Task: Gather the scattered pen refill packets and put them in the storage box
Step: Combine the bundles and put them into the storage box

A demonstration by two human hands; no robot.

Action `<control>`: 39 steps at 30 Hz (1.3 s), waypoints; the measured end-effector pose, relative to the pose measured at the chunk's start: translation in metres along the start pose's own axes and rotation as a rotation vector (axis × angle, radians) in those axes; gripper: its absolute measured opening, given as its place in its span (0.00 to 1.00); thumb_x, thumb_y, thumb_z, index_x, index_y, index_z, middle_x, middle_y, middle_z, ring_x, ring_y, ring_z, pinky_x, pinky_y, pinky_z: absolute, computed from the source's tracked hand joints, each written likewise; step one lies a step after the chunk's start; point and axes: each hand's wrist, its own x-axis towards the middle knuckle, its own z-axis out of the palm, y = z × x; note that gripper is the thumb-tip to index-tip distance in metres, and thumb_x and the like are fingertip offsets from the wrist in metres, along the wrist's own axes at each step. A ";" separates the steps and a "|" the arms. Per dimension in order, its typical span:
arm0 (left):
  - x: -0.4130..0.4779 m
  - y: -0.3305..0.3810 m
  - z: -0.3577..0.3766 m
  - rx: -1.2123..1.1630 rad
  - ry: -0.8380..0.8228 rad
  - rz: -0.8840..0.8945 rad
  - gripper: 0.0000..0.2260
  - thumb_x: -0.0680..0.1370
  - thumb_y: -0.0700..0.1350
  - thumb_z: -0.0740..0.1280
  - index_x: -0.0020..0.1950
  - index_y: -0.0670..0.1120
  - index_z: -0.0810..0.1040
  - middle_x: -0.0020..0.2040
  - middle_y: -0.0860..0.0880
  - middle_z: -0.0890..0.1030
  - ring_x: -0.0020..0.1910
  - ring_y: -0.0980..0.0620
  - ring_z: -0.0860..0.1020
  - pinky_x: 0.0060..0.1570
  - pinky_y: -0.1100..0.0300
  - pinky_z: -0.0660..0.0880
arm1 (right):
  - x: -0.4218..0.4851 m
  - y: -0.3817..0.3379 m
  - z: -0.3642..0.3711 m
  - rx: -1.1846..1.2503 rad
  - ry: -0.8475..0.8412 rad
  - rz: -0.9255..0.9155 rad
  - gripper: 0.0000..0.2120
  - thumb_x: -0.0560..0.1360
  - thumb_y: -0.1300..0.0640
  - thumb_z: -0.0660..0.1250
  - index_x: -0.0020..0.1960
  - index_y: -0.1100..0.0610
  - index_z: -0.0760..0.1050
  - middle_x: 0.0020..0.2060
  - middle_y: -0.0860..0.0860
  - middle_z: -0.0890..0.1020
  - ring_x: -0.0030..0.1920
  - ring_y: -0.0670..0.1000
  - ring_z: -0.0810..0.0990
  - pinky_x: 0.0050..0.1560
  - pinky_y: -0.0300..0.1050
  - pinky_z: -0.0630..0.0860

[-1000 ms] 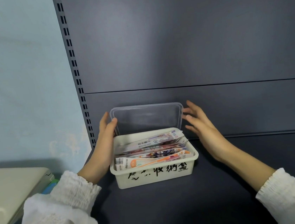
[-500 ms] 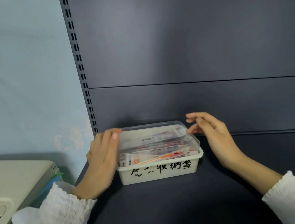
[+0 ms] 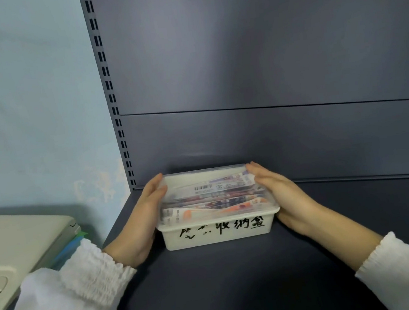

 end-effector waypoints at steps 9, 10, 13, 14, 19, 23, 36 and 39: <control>0.003 0.002 -0.003 0.095 -0.015 0.007 0.24 0.83 0.41 0.56 0.78 0.52 0.55 0.70 0.61 0.65 0.64 0.58 0.70 0.62 0.62 0.65 | 0.006 -0.002 -0.002 -0.213 0.009 -0.041 0.20 0.82 0.62 0.53 0.72 0.53 0.68 0.73 0.41 0.64 0.70 0.43 0.66 0.69 0.40 0.65; 0.005 0.003 -0.003 0.093 -0.010 0.007 0.24 0.83 0.40 0.56 0.78 0.52 0.54 0.71 0.61 0.64 0.64 0.59 0.69 0.60 0.63 0.65 | 0.009 -0.003 -0.001 -0.209 0.009 -0.038 0.19 0.82 0.63 0.53 0.71 0.53 0.69 0.73 0.41 0.65 0.71 0.44 0.66 0.69 0.41 0.65; 0.010 0.005 -0.004 0.104 -0.031 -0.001 0.25 0.83 0.41 0.56 0.78 0.53 0.54 0.74 0.61 0.61 0.63 0.60 0.68 0.55 0.68 0.67 | 0.012 -0.002 0.000 -0.174 0.031 -0.046 0.20 0.82 0.64 0.53 0.71 0.54 0.70 0.73 0.42 0.67 0.69 0.44 0.68 0.65 0.39 0.67; 0.009 0.006 -0.004 0.114 -0.037 -0.006 0.25 0.83 0.41 0.56 0.78 0.54 0.54 0.74 0.61 0.61 0.63 0.60 0.69 0.52 0.69 0.68 | 0.010 -0.001 0.000 -0.172 0.043 -0.049 0.20 0.82 0.65 0.53 0.70 0.54 0.70 0.72 0.42 0.68 0.68 0.43 0.68 0.64 0.38 0.67; 0.002 0.001 -0.003 0.135 -0.029 -0.017 0.28 0.81 0.40 0.60 0.77 0.56 0.55 0.69 0.61 0.68 0.51 0.69 0.73 0.44 0.71 0.71 | 0.000 0.005 -0.009 -0.157 0.042 -0.071 0.20 0.82 0.65 0.53 0.69 0.53 0.72 0.69 0.39 0.70 0.69 0.43 0.69 0.66 0.41 0.70; -0.001 0.000 -0.001 0.168 -0.042 -0.008 0.29 0.80 0.38 0.60 0.78 0.53 0.54 0.66 0.61 0.69 0.49 0.69 0.74 0.40 0.77 0.71 | 0.002 0.002 -0.009 -0.232 0.033 -0.074 0.20 0.81 0.66 0.52 0.68 0.54 0.73 0.68 0.39 0.70 0.68 0.43 0.70 0.63 0.36 0.73; -0.002 0.002 -0.010 1.020 -0.024 0.245 0.31 0.81 0.56 0.54 0.79 0.50 0.45 0.78 0.58 0.43 0.76 0.62 0.45 0.69 0.66 0.45 | -0.009 0.002 -0.008 -1.064 0.148 -0.441 0.21 0.81 0.60 0.52 0.70 0.48 0.69 0.68 0.42 0.70 0.68 0.44 0.69 0.65 0.40 0.68; -0.002 0.005 -0.007 0.794 0.037 0.216 0.26 0.81 0.52 0.58 0.78 0.50 0.56 0.76 0.61 0.54 0.77 0.58 0.52 0.73 0.59 0.50 | -0.007 0.004 -0.007 -0.548 0.004 -0.258 0.18 0.80 0.61 0.57 0.67 0.49 0.72 0.69 0.41 0.67 0.70 0.43 0.66 0.70 0.38 0.63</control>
